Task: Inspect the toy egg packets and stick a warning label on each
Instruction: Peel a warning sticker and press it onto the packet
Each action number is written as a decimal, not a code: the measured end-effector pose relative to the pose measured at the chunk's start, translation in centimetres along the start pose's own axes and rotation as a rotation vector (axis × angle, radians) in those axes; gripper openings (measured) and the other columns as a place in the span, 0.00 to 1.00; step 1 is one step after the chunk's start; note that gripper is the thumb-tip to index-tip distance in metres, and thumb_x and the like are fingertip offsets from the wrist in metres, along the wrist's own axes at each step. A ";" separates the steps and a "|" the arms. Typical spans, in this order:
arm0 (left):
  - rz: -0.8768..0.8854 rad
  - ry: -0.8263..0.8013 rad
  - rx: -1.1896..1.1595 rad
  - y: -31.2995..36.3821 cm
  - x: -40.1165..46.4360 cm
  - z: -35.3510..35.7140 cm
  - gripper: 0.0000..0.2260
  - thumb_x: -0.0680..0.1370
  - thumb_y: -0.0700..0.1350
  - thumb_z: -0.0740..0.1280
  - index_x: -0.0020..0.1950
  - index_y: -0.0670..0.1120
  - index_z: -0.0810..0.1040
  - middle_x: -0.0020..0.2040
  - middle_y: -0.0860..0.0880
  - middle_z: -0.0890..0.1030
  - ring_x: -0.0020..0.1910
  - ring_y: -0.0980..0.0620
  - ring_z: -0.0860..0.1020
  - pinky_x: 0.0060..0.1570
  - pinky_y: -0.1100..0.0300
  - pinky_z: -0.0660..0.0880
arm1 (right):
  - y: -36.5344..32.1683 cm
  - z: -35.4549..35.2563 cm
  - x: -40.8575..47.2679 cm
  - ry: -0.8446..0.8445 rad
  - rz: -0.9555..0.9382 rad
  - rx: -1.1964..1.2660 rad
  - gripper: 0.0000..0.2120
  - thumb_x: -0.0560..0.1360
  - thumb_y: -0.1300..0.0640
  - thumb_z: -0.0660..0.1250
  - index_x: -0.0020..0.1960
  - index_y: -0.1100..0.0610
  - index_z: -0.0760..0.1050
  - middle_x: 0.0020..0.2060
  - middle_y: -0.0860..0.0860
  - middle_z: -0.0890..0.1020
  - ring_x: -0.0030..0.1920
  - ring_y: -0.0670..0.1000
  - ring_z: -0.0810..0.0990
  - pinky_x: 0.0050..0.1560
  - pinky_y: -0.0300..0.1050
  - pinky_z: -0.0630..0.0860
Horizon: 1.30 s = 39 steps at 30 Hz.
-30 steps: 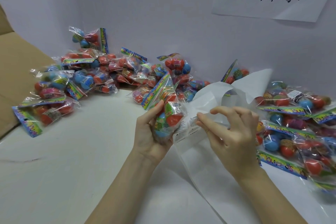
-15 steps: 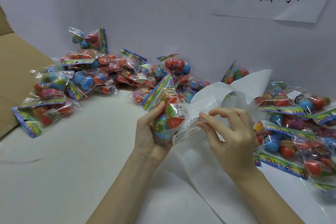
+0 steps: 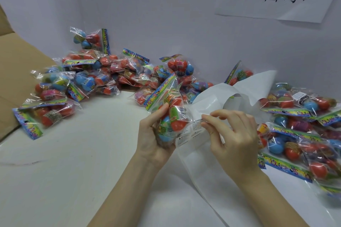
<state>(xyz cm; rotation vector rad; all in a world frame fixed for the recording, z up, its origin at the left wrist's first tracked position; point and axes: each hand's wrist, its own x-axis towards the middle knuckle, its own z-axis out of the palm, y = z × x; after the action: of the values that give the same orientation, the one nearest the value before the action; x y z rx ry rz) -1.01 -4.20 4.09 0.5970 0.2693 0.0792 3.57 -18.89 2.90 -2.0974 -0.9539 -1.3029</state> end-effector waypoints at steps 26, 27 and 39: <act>-0.095 -0.065 -0.218 0.6 -0.1 0.3 0.17 0.54 0.40 0.75 0.39 0.37 0.78 0.30 0.44 0.76 0.24 0.50 0.75 0.24 0.63 0.74 | 0.4 -0.3 0.3 -0.088 -0.052 0.114 0.06 0.71 0.63 0.65 0.40 0.61 0.82 0.36 0.53 0.82 0.43 0.51 0.71 0.41 0.48 0.69; -0.096 -0.085 -0.221 0.7 -0.2 0.2 0.18 0.53 0.39 0.77 0.39 0.37 0.78 0.30 0.44 0.76 0.25 0.50 0.76 0.24 0.62 0.75 | 0.4 -0.3 0.4 -0.110 -0.055 0.123 0.07 0.71 0.63 0.65 0.42 0.60 0.82 0.38 0.54 0.82 0.43 0.52 0.71 0.42 0.49 0.69; -0.071 -0.210 -0.311 0.9 -0.5 0.0 0.20 0.48 0.34 0.81 0.36 0.35 0.80 0.30 0.43 0.76 0.25 0.48 0.76 0.25 0.60 0.75 | 0.1 0.1 0.5 -0.171 -0.014 0.189 0.08 0.72 0.58 0.65 0.42 0.58 0.82 0.40 0.51 0.82 0.45 0.51 0.70 0.43 0.49 0.69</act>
<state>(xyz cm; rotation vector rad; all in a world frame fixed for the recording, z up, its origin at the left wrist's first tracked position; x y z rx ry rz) -1.47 -3.52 4.70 0.2825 0.0714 -0.0109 3.85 -18.75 3.32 -2.0816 -1.1191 -1.0086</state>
